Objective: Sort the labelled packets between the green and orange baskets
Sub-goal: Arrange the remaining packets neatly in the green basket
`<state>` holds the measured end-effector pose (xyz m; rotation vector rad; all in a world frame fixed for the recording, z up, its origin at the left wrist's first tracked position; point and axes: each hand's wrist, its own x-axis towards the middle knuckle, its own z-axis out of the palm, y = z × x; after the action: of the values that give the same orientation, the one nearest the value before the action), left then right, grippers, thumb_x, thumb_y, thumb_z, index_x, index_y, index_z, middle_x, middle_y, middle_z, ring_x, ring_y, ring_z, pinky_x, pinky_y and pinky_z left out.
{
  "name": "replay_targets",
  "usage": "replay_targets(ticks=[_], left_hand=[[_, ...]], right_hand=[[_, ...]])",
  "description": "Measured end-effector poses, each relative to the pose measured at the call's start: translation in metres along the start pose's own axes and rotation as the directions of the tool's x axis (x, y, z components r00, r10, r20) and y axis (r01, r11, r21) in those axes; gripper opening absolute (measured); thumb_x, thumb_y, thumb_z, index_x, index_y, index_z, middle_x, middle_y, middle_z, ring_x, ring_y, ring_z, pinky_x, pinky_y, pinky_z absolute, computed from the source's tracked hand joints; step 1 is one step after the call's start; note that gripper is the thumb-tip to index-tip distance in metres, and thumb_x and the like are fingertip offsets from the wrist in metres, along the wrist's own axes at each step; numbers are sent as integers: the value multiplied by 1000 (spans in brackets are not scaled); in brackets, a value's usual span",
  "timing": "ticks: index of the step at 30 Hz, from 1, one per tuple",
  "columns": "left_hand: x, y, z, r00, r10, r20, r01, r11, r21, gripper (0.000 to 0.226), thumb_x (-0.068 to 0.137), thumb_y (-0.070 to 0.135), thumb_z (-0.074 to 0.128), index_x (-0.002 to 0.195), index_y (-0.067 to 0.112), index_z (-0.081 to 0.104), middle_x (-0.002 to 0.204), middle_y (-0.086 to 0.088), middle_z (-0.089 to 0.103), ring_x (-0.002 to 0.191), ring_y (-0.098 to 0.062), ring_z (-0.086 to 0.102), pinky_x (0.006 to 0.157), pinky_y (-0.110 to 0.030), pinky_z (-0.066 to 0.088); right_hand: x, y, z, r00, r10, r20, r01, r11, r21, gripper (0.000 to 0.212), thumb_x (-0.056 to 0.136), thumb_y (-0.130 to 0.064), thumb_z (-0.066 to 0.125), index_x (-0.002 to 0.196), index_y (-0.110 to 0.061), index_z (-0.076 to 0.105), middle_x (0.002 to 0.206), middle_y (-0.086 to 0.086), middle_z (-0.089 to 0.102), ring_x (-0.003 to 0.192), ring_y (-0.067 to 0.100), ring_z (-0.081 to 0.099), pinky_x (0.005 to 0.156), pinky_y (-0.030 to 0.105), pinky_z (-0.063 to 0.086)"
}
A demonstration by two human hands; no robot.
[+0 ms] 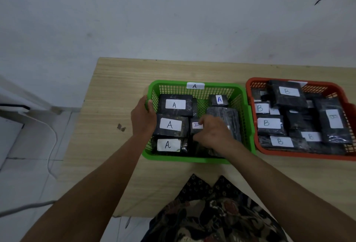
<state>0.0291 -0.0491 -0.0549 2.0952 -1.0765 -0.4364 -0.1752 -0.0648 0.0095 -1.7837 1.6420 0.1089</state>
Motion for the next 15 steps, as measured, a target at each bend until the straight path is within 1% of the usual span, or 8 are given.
replay_targets(ticks=[3, 7, 9, 10, 11, 12, 13, 15], left_hand=[[-2, 7, -3, 987, 152, -45, -142, 975, 168, 38, 94, 21, 53, 131, 13, 53, 131, -12, 54, 121, -30, 50, 92, -39, 44], [-23, 48, -7, 971, 236, 36, -239, 967, 91, 33, 93, 42, 54, 113, 19, 66, 108, 1, 67, 97, -16, 62, 81, -29, 49], [-30, 66, -6, 950, -11, 311, 30, 998, -55, 46, 91, 55, 51, 107, 16, 69, 98, -1, 73, 86, -16, 68, 80, -32, 55], [-32, 74, -7, 841, -179, 510, 312, 932, -187, 54, 90, 59, 51, 106, 12, 69, 100, -7, 74, 88, -20, 70, 81, -36, 58], [-33, 79, -9, 667, -253, 700, 585, 761, -281, 58, 90, 60, 50, 109, 8, 67, 103, -14, 73, 92, -24, 72, 82, -38, 59], [-35, 81, -12, 526, -223, 821, 749, 578, -324, 58, 92, 57, 50, 113, 5, 65, 106, -18, 72, 96, -27, 72, 83, -37, 59], [-36, 81, -14, 453, -160, 877, 818, 465, -338, 55, 95, 51, 50, 118, 3, 62, 107, -20, 72, 98, -27, 71, 84, -34, 59], [-39, 80, -15, 439, -94, 893, 840, 396, -371, 43, 96, 37, 54, 124, 4, 58, 107, -18, 72, 98, -25, 71, 85, -30, 58]], right_hand=[[6, 7, -18, 997, 34, -66, -24, 990, 137, 47, 73, -27, 79, 115, -20, 61, 103, -3, 60, 90, 15, 56, 80, 27, 49], [8, 14, -29, 948, -85, -306, 221, 867, 446, 43, 78, -17, 78, 119, -17, 64, 110, -3, 67, 101, 11, 63, 96, 30, 53], [5, 18, -26, 877, -191, -442, 419, 754, 505, 43, 80, -8, 75, 121, -14, 64, 116, 0, 66, 109, 11, 63, 97, 28, 52], [3, 19, -24, 834, -252, -491, 505, 708, 493, 45, 80, -4, 74, 123, -12, 63, 120, 2, 64, 113, 12, 62, 99, 27, 51], [2, 21, -21, 790, -311, -528, 575, 673, 464, 47, 80, -1, 72, 125, -10, 61, 122, 4, 61, 117, 13, 60, 101, 28, 49], [0, 21, -20, 754, -363, -548, 627, 646, 435, 49, 79, 1, 71, 126, -8, 60, 123, 5, 59, 119, 14, 58, 103, 29, 48], [-1, 23, -18, 726, -402, -558, 662, 627, 410, 51, 79, 2, 70, 127, -7, 59, 123, 6, 58, 120, 15, 57, 104, 31, 47], [-2, 24, -15, 702, -440, -560, 691, 611, 386, 50, 79, -2, 69, 128, -8, 59, 124, 7, 56, 122, 17, 55, 106, 33, 46]])
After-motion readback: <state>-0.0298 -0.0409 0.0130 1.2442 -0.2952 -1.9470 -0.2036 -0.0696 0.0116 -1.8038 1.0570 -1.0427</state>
